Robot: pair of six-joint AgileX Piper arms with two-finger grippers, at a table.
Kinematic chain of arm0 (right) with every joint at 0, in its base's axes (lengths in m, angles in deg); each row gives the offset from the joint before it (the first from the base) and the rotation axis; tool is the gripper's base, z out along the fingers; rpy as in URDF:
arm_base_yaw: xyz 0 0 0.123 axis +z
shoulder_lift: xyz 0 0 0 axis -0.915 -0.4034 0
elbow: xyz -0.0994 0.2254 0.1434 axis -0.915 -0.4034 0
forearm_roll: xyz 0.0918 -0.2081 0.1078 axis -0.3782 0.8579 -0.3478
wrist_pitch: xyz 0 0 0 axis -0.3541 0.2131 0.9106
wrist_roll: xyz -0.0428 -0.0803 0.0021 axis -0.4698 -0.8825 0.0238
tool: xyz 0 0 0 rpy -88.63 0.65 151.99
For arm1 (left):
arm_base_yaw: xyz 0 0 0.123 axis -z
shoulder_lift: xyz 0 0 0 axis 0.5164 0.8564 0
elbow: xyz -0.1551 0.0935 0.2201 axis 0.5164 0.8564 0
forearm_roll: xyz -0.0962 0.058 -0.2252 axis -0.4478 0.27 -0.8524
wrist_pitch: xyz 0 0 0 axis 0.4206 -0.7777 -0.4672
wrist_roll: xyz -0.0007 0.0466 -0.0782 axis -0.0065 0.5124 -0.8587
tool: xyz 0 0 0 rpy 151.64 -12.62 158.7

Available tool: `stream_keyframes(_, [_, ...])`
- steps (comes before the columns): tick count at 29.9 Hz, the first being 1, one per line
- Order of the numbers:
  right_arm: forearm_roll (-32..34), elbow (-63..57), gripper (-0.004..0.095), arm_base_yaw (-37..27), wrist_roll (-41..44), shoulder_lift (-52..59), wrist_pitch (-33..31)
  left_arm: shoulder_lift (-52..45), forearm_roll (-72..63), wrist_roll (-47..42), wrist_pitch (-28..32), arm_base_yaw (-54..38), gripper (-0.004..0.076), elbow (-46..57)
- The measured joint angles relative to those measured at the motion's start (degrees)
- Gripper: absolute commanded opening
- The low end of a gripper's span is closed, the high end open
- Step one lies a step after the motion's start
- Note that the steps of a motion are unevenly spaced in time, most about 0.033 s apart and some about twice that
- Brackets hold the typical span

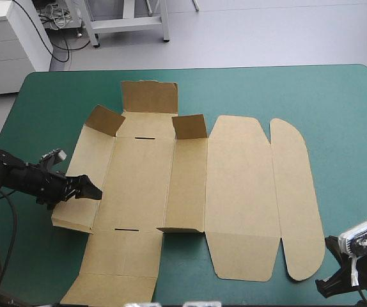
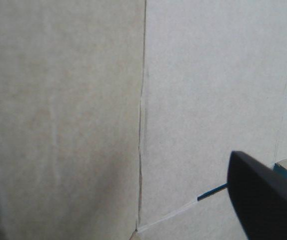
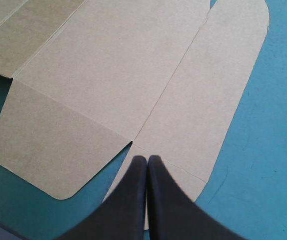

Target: Fold the box

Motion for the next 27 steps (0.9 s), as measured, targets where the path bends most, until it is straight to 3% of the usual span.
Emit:
stream_keyframes(3, [0.0, 0.0, -0.0021, 0.0, 0.0, 0.0, 0.0, 0.0, 0.0, 0.0, 0.0, 0.0, 0.0351, 0.0])
stream_keyframes(8, [0.0, 0.0, -0.0021, 0.0, 0.0, 0.0, 0.0, 0.0, 0.0, 0.0, 0.0, 0.0, 0.0302, 0.0])
stream_keyframes(15, [0.0, 0.0, -0.0021, 0.0, 0.0, 0.0, 0.0, 0.0, 0.0, 0.0, 0.0, 0.0, 0.0088, 0.0])
stream_keyframes(27, [0.0, 0.0, -0.0021, 0.0, 0.0, 0.0, 0.0, 0.0, 0.1, 1.2, 0.1, 0.0, -0.0008, 0.0])
